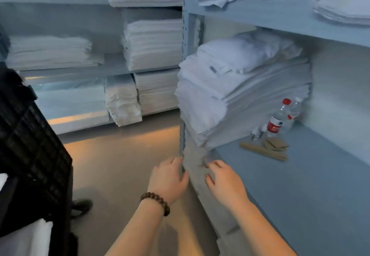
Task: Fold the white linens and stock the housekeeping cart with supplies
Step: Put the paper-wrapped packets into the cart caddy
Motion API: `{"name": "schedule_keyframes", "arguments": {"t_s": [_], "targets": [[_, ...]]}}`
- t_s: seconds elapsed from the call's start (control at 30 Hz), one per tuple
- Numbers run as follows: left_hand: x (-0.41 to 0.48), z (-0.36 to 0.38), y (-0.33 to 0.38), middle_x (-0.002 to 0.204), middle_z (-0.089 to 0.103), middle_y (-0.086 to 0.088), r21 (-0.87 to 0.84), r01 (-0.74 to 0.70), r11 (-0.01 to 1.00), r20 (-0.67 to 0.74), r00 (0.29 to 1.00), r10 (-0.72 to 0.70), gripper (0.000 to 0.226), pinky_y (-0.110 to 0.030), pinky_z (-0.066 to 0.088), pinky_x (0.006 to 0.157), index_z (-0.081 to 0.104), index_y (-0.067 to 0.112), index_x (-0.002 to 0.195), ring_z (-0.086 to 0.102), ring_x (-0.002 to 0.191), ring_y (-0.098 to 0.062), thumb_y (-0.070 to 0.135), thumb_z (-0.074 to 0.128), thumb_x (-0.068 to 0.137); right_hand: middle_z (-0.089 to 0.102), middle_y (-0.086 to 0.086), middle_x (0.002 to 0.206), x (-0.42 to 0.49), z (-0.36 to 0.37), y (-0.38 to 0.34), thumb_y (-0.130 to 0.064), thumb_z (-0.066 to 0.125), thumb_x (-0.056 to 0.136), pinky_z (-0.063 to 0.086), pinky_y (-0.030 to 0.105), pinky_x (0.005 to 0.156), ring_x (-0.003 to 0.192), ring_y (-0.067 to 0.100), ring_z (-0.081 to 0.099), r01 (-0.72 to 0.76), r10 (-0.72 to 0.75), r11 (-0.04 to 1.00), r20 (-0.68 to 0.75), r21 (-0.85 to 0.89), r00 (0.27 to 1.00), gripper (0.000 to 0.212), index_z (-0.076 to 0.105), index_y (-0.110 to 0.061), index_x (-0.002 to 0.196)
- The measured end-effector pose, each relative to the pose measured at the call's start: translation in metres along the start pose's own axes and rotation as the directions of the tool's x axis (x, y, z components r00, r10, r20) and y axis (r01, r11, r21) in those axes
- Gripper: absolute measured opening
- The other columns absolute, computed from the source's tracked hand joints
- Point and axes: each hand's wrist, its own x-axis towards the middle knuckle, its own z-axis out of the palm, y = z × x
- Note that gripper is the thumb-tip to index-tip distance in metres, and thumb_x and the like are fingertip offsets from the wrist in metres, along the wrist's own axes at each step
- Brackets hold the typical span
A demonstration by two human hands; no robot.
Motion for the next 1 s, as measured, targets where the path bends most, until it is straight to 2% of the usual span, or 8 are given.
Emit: {"name": "schedule_keyframes", "arguments": {"t_s": [0.1,0.27,0.53,0.73,1.0], "targets": [[-0.008,0.027,0.046,0.134,0.055,0.002,-0.039,-0.095,0.995,0.068,0.993,0.097,0.051,-0.034,0.041,0.099,0.045,0.025,0.138,0.052,0.120,-0.019,0.044,0.047,0.091,0.051,-0.002,0.124,-0.041,-0.015,0.047,-0.030,0.046,0.094,0.045,0.032,0.086,0.115,0.019,0.051,-0.120,0.120,0.993,0.006,-0.014,0.993,0.031,0.056,-0.020,0.122],[-0.023,0.064,0.117,0.135,0.054,0.004,-0.055,-0.227,0.972,0.134,0.963,0.233,0.051,-0.035,0.042,0.098,0.045,0.023,0.138,0.054,0.118,-0.017,0.044,0.047,0.091,0.050,-0.003,0.127,-0.099,-0.037,0.106,-0.030,0.046,0.094,0.044,0.031,0.087,0.116,0.018,0.051,-0.288,0.288,0.958,-0.001,-0.013,0.958,0.030,0.054,-0.022,0.122],[-0.021,0.100,0.192,0.134,0.054,0.002,-0.080,-0.359,0.930,0.206,0.907,0.368,0.051,-0.033,0.042,0.098,0.045,0.022,0.138,0.051,0.122,-0.017,0.043,0.047,0.092,0.049,-0.005,0.129,-0.149,-0.052,0.161,-0.026,0.048,0.092,0.044,0.030,0.092,0.119,0.017,0.050,-0.409,0.411,0.911,-0.038,0.059,0.911,0.033,0.055,-0.023,0.124],[0.006,0.115,0.218,0.134,0.054,0.000,-0.085,-0.432,0.898,0.235,0.867,0.439,0.052,-0.031,0.044,0.091,0.044,0.021,0.139,0.055,0.115,-0.019,0.042,0.049,0.092,0.047,-0.002,0.133,-0.134,-0.056,0.191,-0.026,0.046,0.096,0.043,0.029,0.093,0.119,0.018,0.049,-0.454,0.458,0.886,-0.032,0.089,0.888,0.034,0.054,-0.019,0.127],[0.094,0.139,0.210,0.147,0.040,0.003,-0.076,-0.434,0.897,0.382,0.819,0.429,0.052,-0.035,0.037,0.105,0.031,0.025,0.146,0.044,0.128,-0.018,0.043,0.039,0.098,0.052,0.000,0.127,-0.057,-0.034,0.215,-0.025,0.048,0.094,0.043,0.032,0.092,0.116,0.018,0.051,-0.488,0.496,0.867,-0.098,0.100,0.862,0.032,0.056,-0.017,0.124]]}}
